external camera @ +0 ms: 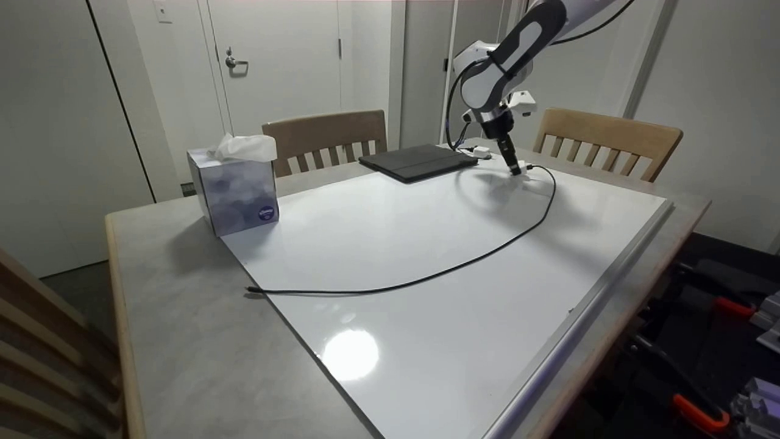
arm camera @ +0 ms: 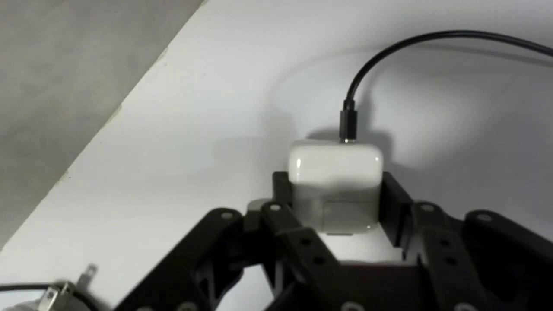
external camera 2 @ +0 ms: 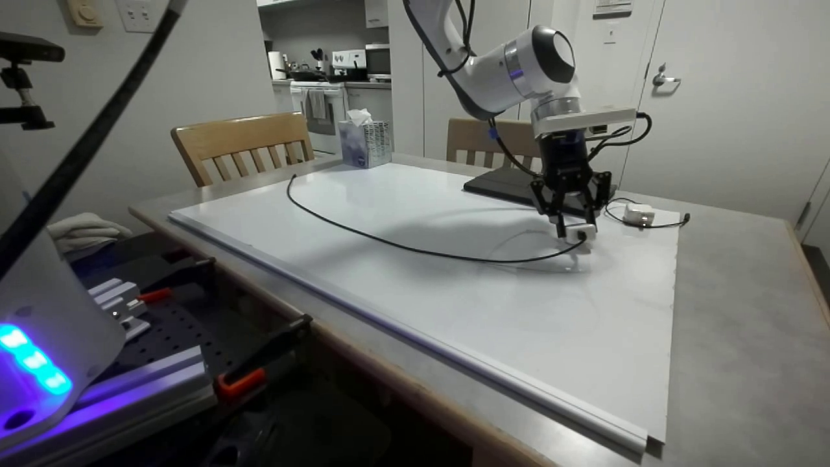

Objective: Wind the charger

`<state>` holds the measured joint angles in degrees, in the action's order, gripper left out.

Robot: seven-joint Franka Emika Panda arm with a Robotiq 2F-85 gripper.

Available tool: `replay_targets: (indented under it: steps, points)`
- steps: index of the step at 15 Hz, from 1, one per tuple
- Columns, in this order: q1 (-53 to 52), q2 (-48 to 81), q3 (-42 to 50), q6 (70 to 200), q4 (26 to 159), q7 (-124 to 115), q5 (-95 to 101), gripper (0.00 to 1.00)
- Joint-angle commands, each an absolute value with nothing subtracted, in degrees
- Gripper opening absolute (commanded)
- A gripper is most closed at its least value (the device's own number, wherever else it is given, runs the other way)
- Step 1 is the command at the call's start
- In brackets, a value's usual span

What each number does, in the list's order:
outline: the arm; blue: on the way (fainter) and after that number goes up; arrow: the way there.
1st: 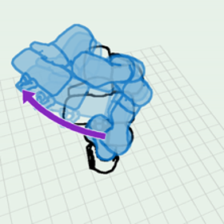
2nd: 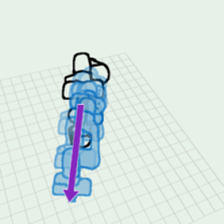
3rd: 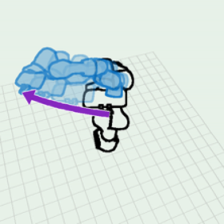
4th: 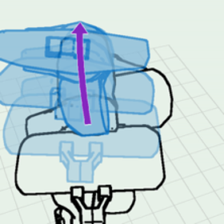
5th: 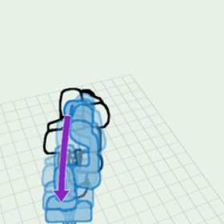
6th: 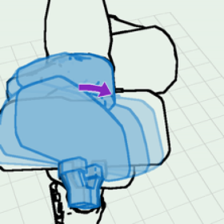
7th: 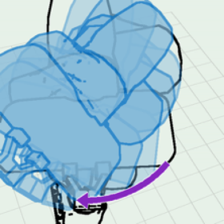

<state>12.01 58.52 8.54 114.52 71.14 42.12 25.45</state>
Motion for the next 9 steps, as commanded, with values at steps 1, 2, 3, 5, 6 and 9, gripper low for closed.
replay_targets:
  steps: [1,2,3,5,6,9]
  points:
    - [10.6,56.6,6.6,119.5,76.6,48.0,28.2,0.25]
    - [10.1,56.3,6.2,120.1,77.4,49.7,28.8,0.25]
    - [9.5,55.6,6.0,120.8,78.6,51.3,29.6,0.25]
    - [8.4,53.5,5.7,123.0,82.0,54.3,31.3,0.25]
    - [8.1,52.2,5.6,125.0,83.9,55.8,32.2,0.25]
    - [7.9,55.4,7.1,120.2,77.4,53.9,31.0,0.5]
